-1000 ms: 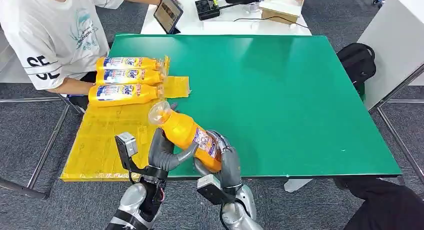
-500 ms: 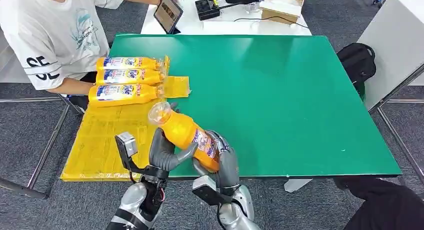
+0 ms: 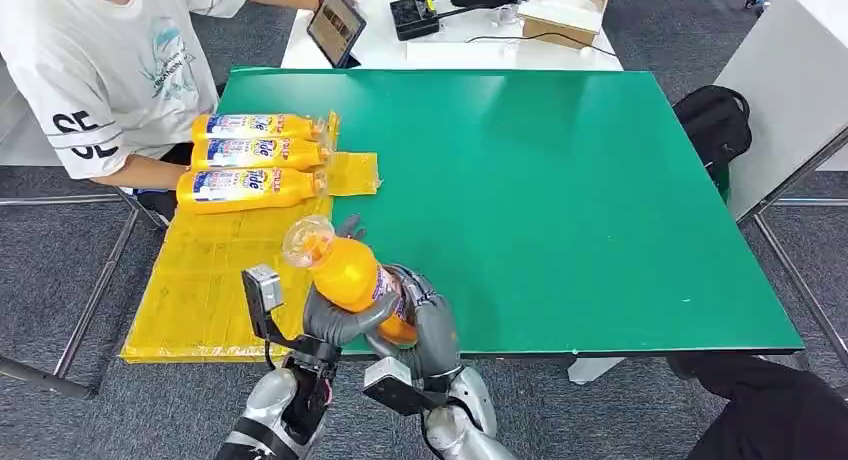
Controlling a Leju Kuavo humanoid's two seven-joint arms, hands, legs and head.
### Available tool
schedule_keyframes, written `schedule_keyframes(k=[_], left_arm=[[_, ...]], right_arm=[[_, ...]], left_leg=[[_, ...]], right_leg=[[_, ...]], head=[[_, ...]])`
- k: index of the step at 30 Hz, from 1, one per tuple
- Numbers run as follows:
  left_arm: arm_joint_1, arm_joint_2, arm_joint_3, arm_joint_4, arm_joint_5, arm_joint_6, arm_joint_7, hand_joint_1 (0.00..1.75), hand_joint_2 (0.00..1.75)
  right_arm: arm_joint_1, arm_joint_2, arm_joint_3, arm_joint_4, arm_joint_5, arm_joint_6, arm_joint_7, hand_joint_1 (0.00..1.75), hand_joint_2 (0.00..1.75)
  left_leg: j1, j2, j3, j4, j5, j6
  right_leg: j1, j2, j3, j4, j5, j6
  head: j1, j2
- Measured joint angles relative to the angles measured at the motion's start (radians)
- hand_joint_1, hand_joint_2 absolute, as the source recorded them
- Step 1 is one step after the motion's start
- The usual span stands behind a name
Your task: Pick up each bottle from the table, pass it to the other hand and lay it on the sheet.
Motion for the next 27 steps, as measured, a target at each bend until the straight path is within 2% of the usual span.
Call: schedule_keyframes(k=[11,12,13,14,27], left_arm=[[0.033,0.000,0.050,-0.011,0.103,-0.047,-0.018,0.00,1.75],[0.034,0.000,0.053,-0.011,0.103,-0.047,-0.018,0.10,1.75],[0.035,0.000,0.053,-0.011,0.107,-0.048,-0.019,1.43,1.75],[0.038,0.000,0.055,-0.013,0.119,-0.053,-0.021,1.75,1.75],[0.059,-0.001,0.077,-0.067,0.101,-0.038,-0.062,1.75,1.75]], right_arm=[[-0.044,0.000,0.050,0.084,0.003,0.023,0.003,1.75,1.75],[-0.045,0.000,0.051,0.087,0.003,0.024,0.003,1.75,1.75],[-0.046,0.000,0.053,0.090,0.003,0.024,0.003,1.75,1.75],[-0.048,0.000,0.055,0.093,0.004,0.025,0.005,1.75,1.75],[-0.074,0.005,0.069,0.115,0.015,0.045,0.026,1.75,1.75]], left_leg=[[0.000,0.001,0.000,0.000,0.000,0.000],[0.000,0.001,0.000,0.000,0.000,0.000],[0.000,0.001,0.000,0.000,0.000,0.000],[0.000,0.001,0.000,0.000,0.000,0.000],[0.000,0.003,0.000,0.000,0.000,0.000]], right_leg=[[0.000,0.000,-0.001,0.000,0.000,0.000],[0.000,0.000,-0.001,0.000,0.000,0.000],[0.000,0.000,-0.001,0.000,0.000,0.000],[0.000,0.000,-0.001,0.000,0.000,0.000],[0.000,0.000,-0.002,0.000,0.000,0.000]], head=[[0.000,0.000],[0.000,0.000],[0.000,0.000],[0.000,0.000],[0.000,0.000]])
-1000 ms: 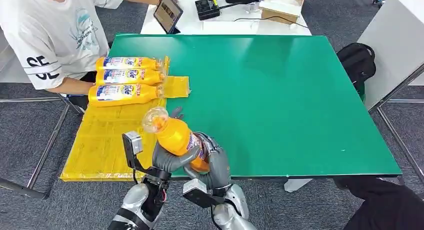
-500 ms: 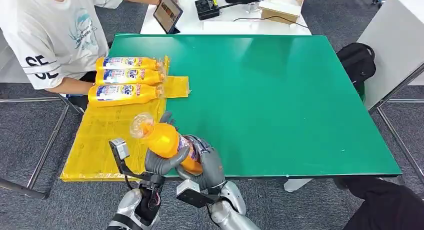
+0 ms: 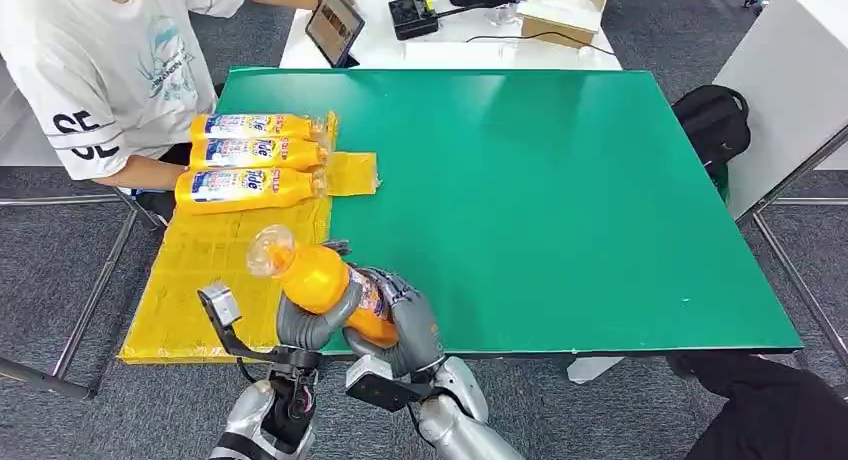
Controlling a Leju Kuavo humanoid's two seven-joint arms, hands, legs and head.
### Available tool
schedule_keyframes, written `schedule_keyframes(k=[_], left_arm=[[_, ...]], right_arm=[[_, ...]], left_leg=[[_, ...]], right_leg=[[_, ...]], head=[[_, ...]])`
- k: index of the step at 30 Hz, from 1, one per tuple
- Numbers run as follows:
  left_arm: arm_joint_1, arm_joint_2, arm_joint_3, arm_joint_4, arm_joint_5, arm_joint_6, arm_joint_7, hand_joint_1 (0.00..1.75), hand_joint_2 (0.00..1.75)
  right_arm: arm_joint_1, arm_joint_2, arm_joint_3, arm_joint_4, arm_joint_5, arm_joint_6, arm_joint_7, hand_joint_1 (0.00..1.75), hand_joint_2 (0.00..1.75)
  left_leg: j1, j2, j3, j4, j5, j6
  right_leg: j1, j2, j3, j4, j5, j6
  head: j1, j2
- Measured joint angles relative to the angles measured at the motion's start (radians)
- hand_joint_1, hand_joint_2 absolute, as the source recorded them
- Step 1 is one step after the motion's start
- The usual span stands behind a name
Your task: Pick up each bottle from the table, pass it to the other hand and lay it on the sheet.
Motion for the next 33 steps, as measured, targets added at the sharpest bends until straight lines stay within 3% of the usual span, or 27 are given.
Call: schedule_keyframes(k=[4,5,6,7,10,11,27,33], left_arm=[[0.000,0.000,0.000,-0.003,-0.010,0.008,-0.006,1.75,1.75],[0.000,0.000,0.000,-0.003,-0.010,0.008,-0.006,1.75,1.75],[0.000,0.000,0.000,-0.004,-0.010,0.008,-0.006,1.75,1.75],[0.000,0.000,0.000,-0.005,-0.011,0.008,-0.006,1.75,1.75],[-0.001,0.000,-0.001,-0.009,-0.022,0.011,-0.008,1.75,1.75],[-0.003,0.000,-0.003,-0.012,-0.030,0.012,-0.008,1.75,1.75],[-0.038,-0.006,-0.010,-0.028,-0.147,0.138,-0.060,1.75,1.75],[-0.091,-0.002,0.020,-0.025,-0.350,0.403,-0.134,1.75,1.75]], right_arm=[[-0.002,0.000,0.002,0.000,0.003,0.000,0.002,1.73,1.75],[-0.002,0.000,0.002,0.000,0.003,0.000,0.002,1.57,1.75],[-0.002,0.000,0.002,0.000,0.003,0.000,0.002,0.19,1.75],[-0.002,0.000,0.002,0.000,0.004,0.000,0.002,0.00,1.75],[-0.002,0.000,0.005,0.000,0.013,0.001,0.006,0.00,1.75],[0.000,0.000,0.007,0.001,0.015,0.004,0.009,0.00,0.00],[0.009,0.006,0.001,-0.019,-0.039,0.028,0.024,0.00,0.00],[0.054,-0.004,-0.008,-0.137,-0.113,0.067,0.020,0.00,0.00]], left_leg=[[0.000,0.000,0.000,0.000,0.000,0.000],[0.000,0.000,0.000,0.000,0.000,0.000],[0.000,0.000,0.000,0.000,0.000,0.000],[0.000,0.000,0.000,0.000,0.000,0.000],[0.000,0.000,0.000,0.000,0.000,0.000],[0.000,0.000,0.000,0.000,0.000,0.000],[0.000,0.000,0.000,0.000,0.000,0.000],[0.000,-0.001,-0.001,0.000,0.000,0.000]], right_leg=[[0.000,0.000,0.000,0.000,0.000,0.000],[0.000,0.000,0.000,0.000,0.000,0.000],[0.000,0.000,0.000,0.000,0.000,0.000],[0.000,0.000,0.000,0.000,0.000,0.000],[0.000,0.000,0.000,0.000,0.000,0.000],[0.000,0.000,0.000,0.000,0.000,0.000],[0.000,0.000,0.000,0.000,0.000,0.000],[0.000,0.000,0.001,0.001,0.000,0.000]], head=[[0.000,0.000],[0.000,0.000],[0.000,0.000],[0.000,0.000],[0.000,0.000],[0.000,0.000],[0.000,0.000],[0.000,0.000]])
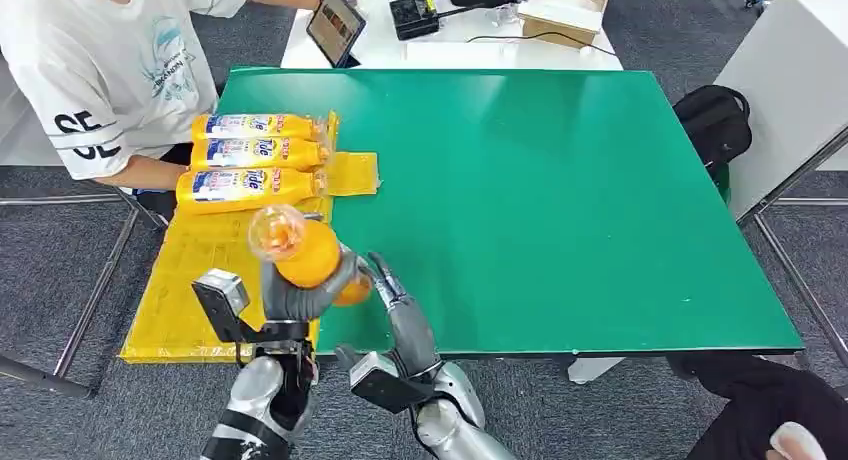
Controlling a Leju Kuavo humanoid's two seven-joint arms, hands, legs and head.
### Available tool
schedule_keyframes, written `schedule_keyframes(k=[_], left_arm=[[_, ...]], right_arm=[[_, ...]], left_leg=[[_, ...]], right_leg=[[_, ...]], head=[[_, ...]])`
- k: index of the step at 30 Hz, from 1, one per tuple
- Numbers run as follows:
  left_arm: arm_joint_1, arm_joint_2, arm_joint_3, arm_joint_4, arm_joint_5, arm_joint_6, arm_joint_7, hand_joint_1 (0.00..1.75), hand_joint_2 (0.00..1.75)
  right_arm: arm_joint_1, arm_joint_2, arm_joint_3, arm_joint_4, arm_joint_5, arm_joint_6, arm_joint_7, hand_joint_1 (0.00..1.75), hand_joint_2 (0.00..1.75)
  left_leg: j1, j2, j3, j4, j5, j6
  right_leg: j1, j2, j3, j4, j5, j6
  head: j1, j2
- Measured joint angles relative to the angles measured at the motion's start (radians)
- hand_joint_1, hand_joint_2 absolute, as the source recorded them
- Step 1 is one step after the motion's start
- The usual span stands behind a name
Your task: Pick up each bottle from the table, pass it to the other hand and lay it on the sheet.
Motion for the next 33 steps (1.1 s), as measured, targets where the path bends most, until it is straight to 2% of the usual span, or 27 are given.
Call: schedule_keyframes(k=[5,8,12,17,21,29,30,32,33], left_arm=[[-0.060,0.053,0.075,0.034,-0.326,0.322,-0.001,1.75,1.75],[-0.109,0.092,0.146,0.119,-0.667,0.451,0.052,1.75,1.75],[-0.164,0.117,0.285,0.233,-1.154,0.462,0.155,1.75,1.75],[-0.217,0.173,0.363,0.361,-1.472,0.465,0.343,1.75,1.75],[-0.280,0.234,0.348,0.527,-1.540,0.458,0.452,1.75,1.75],[-0.366,0.315,0.303,0.761,-1.542,0.357,0.482,1.75,1.75],[-0.377,0.320,0.299,0.777,-1.542,0.346,0.483,1.75,1.75],[-0.391,0.325,0.294,0.796,-1.540,0.328,0.483,1.75,1.75],[-0.394,0.327,0.293,0.804,-1.537,0.321,0.482,1.06,1.75]], right_arm=[[0.025,-0.003,-0.024,-0.135,-0.078,-0.030,-0.041,0.00,0.00],[0.046,-0.009,-0.045,-0.240,-0.112,-0.094,-0.048,0.00,0.00],[0.075,-0.024,-0.065,-0.377,-0.137,-0.180,-0.049,0.00,0.00],[0.096,-0.041,-0.083,-0.504,-0.142,-0.210,-0.049,0.00,0.00],[0.104,-0.042,-0.100,-0.573,-0.170,-0.212,-0.049,0.00,0.00],[0.104,-0.044,-0.103,-0.592,-0.199,-0.199,-0.049,0.00,0.00],[0.104,-0.044,-0.103,-0.591,-0.198,-0.196,-0.049,0.00,1.75],[0.104,-0.044,-0.101,-0.588,-0.196,-0.190,-0.049,0.00,1.75],[0.104,-0.044,-0.101,-0.585,-0.196,-0.188,-0.049,0.00,1.75]], left_leg=[[0.000,0.000,0.000,0.000,0.001,0.000],[0.000,0.000,0.000,0.000,0.001,-0.001],[0.000,0.001,0.000,0.000,0.001,-0.001],[0.000,0.000,0.000,0.000,0.001,-0.001],[0.001,0.001,0.000,0.000,0.001,-0.001],[0.000,0.000,0.000,0.000,0.001,-0.001],[0.000,-0.001,0.000,0.000,0.001,-0.001],[0.000,-0.001,0.001,0.000,0.001,-0.001],[0.000,0.000,0.001,0.000,0.001,-0.001]], right_leg=[[0.000,0.000,-0.001,0.001,0.000,0.000],[0.000,0.000,0.000,0.001,0.000,0.000],[0.000,0.000,0.000,0.001,0.000,0.000],[0.000,0.001,-0.001,0.001,0.000,0.000],[0.000,0.001,-0.002,0.001,0.000,0.000],[0.000,0.001,-0.001,0.001,0.000,0.000],[0.000,0.000,0.000,0.001,0.000,0.000],[0.000,0.000,0.000,0.001,0.000,0.000],[0.000,0.000,0.000,0.001,0.000,0.000]], head=[[0.001,0.000],[0.000,0.000],[0.000,0.000],[0.000,0.000],[0.000,0.000],[0.000,0.000],[0.001,0.000],[0.000,0.000],[0.000,0.000]])
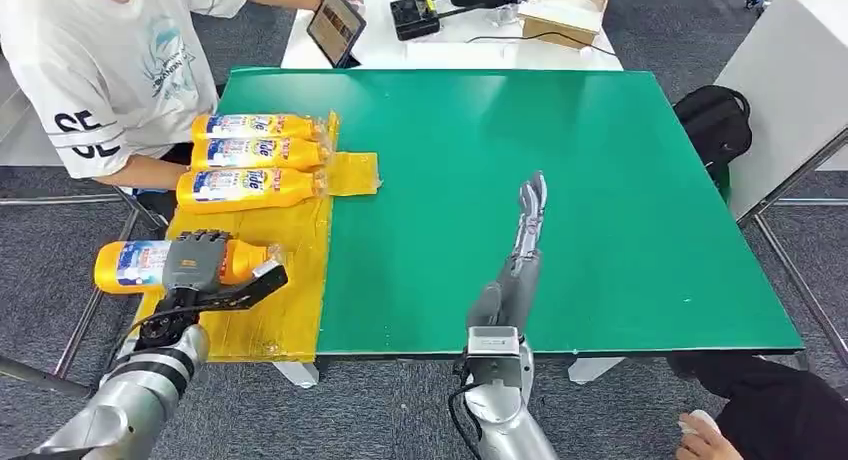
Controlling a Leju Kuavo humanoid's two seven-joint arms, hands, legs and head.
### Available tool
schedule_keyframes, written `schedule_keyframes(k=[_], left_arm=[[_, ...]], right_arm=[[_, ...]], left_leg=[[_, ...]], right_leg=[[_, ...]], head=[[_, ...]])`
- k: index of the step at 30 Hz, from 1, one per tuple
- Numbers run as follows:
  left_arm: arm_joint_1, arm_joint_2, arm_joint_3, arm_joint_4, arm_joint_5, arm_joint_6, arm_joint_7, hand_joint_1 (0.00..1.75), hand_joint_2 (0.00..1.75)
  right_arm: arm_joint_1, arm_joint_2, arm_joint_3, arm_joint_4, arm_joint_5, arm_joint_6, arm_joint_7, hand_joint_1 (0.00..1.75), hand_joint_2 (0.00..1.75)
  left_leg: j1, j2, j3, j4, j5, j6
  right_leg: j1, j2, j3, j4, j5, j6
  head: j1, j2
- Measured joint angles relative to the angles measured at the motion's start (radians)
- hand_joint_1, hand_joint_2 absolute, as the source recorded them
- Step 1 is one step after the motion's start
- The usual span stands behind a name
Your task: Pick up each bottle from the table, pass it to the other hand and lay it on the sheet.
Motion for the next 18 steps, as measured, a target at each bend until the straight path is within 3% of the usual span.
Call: schedule_keyframes(k=[1,3,4,13,18], left_arm=[[-0.004,0.002,-0.001,0.008,0.005,-0.007,-0.003,0.02,1.75],[-0.016,0.003,-0.001,0.023,0.031,-0.026,-0.018,0.00,1.75],[-0.020,0.003,0.000,0.029,0.048,-0.038,-0.028,0.00,0.00],[-0.047,0.003,0.044,0.051,0.201,-0.217,-0.118,0.00,0.00],[-0.049,0.003,0.056,0.057,0.211,-0.236,-0.120,0.00,0.00]], right_arm=[[0.000,0.000,0.001,0.002,0.000,0.002,0.000,0.00,1.75],[-0.001,0.000,0.002,0.010,0.000,0.009,0.000,0.00,1.75],[-0.001,0.000,0.003,0.014,0.000,0.014,0.000,0.00,1.75],[-0.001,0.001,0.003,0.055,0.016,0.043,0.000,0.00,1.75],[-0.002,0.004,0.003,0.072,0.018,0.045,0.000,0.00,1.75]], left_leg=[[0.000,0.000,0.000,0.000,0.000,0.000],[0.000,-0.001,0.001,0.000,0.000,0.000],[0.000,-0.001,0.001,0.000,0.000,0.000],[0.000,-0.004,0.005,0.000,0.001,0.000],[0.000,-0.004,0.005,0.000,0.001,0.000]], right_leg=[[0.000,0.000,0.000,0.000,0.000,0.000],[0.000,0.000,0.001,0.000,0.000,0.000],[0.000,0.000,0.002,0.000,0.000,0.000],[0.000,-0.002,0.006,0.000,-0.001,0.000],[0.000,-0.002,0.007,0.000,0.000,0.000]], head=[[0.000,0.000],[0.000,0.000],[0.000,0.000],[0.000,0.000],[0.000,0.000]])
